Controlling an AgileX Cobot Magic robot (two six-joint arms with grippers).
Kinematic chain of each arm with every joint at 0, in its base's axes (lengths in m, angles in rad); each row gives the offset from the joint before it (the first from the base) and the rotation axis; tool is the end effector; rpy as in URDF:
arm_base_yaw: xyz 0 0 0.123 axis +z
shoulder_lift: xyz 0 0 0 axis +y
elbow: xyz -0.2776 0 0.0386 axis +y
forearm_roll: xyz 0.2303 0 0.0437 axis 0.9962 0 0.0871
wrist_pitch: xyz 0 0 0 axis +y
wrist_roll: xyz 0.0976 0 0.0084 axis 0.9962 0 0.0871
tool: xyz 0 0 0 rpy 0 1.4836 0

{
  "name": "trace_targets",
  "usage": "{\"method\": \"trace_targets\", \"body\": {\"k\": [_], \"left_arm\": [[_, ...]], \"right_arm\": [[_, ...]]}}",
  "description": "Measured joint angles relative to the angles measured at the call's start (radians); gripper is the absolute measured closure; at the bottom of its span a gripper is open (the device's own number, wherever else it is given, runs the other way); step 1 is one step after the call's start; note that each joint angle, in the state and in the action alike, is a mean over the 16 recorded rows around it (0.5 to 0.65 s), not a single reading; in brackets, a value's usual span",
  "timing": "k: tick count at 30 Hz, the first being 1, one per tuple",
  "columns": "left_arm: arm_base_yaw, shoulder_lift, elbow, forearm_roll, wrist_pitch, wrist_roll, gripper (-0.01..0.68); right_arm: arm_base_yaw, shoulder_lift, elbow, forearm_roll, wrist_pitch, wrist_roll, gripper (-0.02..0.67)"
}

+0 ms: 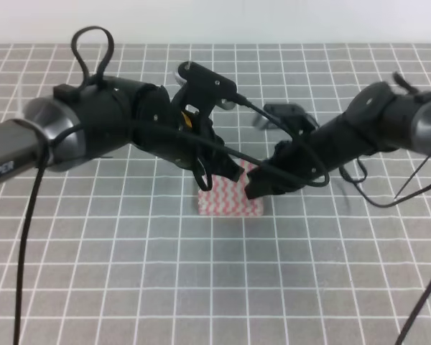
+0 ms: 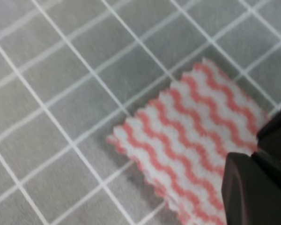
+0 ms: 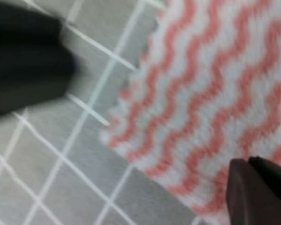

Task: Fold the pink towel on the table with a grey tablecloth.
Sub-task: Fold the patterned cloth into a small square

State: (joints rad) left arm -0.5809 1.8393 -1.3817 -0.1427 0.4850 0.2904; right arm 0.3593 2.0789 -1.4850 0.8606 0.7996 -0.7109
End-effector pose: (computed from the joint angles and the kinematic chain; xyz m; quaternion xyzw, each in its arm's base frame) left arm 0.3317 -0.2256 0.2443 0.3513 0.8671 -0.1032 0.3378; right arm 0.3758 0.1981 0.1809 -0.2454 0.9018 0.3087 0.1766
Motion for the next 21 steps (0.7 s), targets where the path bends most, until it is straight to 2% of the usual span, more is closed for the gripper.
{"method": "trace_targets", "body": {"k": [21], "left_arm": [[-0.005, 0.055, 0.001, -0.01, 0.048, 0.029, 0.675]], "right_arm": [[0.0, 0.022, 0.0, 0.001, -0.186, 0.0, 0.666]]}}
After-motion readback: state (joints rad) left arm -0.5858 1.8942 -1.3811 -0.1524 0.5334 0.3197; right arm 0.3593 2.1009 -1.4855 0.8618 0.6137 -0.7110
